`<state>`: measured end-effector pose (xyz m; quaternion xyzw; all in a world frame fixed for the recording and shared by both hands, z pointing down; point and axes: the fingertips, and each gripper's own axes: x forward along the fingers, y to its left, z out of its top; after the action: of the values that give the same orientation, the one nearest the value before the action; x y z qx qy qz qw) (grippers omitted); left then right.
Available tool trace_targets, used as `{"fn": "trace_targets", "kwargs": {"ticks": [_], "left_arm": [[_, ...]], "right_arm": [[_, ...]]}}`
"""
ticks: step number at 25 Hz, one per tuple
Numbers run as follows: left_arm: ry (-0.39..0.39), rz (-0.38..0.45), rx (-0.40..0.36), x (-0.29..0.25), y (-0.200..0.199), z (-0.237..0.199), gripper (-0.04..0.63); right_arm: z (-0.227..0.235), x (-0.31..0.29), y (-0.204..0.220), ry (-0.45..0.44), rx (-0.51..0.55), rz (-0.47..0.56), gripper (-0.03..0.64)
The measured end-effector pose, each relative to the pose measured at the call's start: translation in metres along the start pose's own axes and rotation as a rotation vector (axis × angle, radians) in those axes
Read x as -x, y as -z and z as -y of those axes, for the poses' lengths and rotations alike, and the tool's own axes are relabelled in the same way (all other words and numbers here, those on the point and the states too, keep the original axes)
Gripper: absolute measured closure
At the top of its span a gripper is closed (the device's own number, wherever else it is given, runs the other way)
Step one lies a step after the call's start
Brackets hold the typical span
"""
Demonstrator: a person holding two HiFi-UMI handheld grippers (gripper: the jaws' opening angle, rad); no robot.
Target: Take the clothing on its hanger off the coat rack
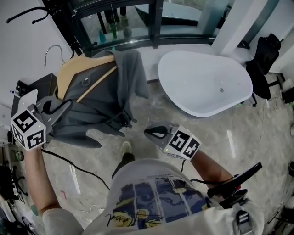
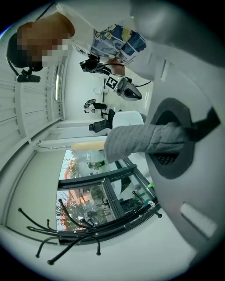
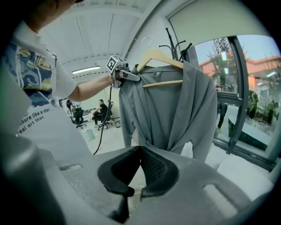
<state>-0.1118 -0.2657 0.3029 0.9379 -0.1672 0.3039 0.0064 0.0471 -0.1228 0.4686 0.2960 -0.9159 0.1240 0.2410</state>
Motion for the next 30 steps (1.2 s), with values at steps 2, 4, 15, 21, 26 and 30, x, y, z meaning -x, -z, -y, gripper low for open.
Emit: {"fn": "trace_targets", "kwargs": {"ticks": [2,4,15,21,26,30], "left_arm": [[-0.003,0.005,-0.002,0.005,0.000,0.023,0.592],[-0.004,0.013,-0.007,0.009,-0.001,0.045,0.592],[0.025,0.049,-0.017,0.012,0.009,0.147,0.592],[0.040,0.054,-0.037,0.004,0.010,0.174,0.592],[0.046,0.047,-0.066,-0.004,0.007,0.191,0.592],[0.051,0.036,-0.084,-0.007,0.006,0.199,0.592]], "right_arm": [[-0.009,0.004,0.003,-0.019,0.005,-0.001,0.614],[-0.018,0.008,0.007,-0.033,0.008,-0.004,0.614],[-0.063,0.029,0.038,-0.089,0.044,-0.029,0.614],[-0.074,0.040,0.046,-0.090,0.051,-0.024,0.614],[-0.074,0.050,0.047,-0.077,0.065,-0.014,0.614],[-0.075,0.052,0.042,-0.077,0.080,-0.004,0.614]]}}
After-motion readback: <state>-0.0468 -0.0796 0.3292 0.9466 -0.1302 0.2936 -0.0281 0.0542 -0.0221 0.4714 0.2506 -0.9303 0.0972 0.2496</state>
